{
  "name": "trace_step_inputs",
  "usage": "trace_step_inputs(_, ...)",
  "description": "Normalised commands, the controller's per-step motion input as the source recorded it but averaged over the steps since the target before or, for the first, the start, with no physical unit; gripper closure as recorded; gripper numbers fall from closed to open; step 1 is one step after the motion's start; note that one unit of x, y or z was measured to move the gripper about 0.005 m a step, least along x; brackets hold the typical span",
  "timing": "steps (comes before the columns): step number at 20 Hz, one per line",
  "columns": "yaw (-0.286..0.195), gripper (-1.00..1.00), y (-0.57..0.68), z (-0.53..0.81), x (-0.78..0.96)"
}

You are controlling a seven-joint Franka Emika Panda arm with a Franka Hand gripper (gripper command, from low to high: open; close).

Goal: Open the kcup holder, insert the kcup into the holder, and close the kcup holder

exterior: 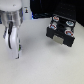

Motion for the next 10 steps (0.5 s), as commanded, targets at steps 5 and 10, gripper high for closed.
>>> trace_step_inputs(5,-0.157,-1.00,0.01,-0.15,-0.11)
trace_step_inputs(10,-0.152,-1.00,-0.02,-0.09,-0.12)
